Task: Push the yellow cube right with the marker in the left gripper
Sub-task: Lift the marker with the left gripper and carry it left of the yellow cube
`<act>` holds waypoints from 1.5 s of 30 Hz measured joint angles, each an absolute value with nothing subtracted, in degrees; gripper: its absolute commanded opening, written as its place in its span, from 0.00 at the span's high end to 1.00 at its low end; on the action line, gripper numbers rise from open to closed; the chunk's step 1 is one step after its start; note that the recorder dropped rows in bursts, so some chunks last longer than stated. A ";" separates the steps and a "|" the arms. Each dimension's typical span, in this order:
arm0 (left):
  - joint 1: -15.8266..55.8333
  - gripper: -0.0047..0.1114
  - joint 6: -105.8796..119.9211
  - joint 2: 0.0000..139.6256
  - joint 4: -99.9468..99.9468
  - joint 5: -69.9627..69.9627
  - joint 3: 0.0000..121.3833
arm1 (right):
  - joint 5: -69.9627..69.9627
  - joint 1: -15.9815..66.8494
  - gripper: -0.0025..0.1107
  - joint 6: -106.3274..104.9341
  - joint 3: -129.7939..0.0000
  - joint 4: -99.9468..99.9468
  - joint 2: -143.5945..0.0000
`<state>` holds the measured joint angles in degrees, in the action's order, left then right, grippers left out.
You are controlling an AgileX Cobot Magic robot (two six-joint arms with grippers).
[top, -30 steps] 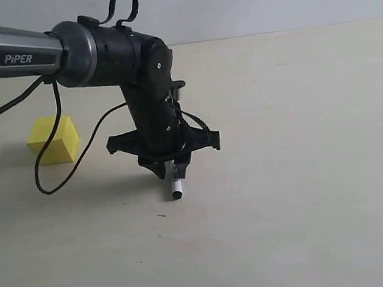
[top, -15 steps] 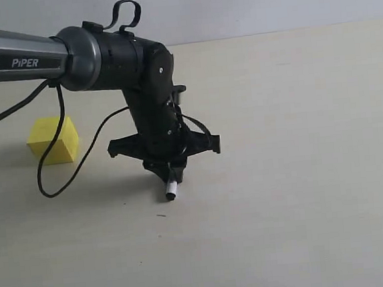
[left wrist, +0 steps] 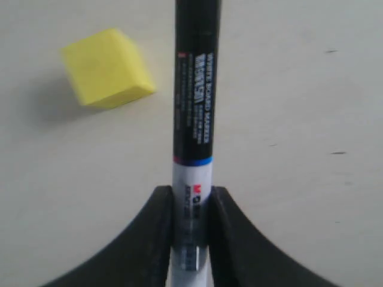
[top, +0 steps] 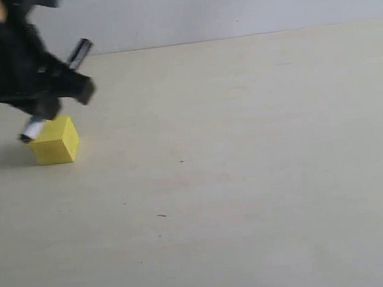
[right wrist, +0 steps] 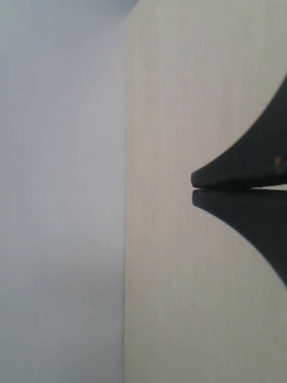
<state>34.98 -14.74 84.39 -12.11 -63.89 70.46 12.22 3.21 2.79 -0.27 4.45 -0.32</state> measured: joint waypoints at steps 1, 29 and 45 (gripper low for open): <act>31.17 0.96 -14.74 79.56 -14.72 -64.52 67.35 | 12.22 3.21 0.98 2.79 -0.27 4.45 -0.32; 8.63 0.96 -11.53 86.21 -37.22 -49.71 51.83 | 12.22 3.21 0.98 2.79 -0.27 4.45 -0.32; -5.45 0.96 42.17 101.83 -32.69 -31.29 60.11 | 12.22 3.21 0.98 2.79 -0.27 4.45 -0.32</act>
<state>-5.45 42.17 101.83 -32.69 -31.29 60.11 12.22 3.21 2.79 -0.27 4.45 -0.32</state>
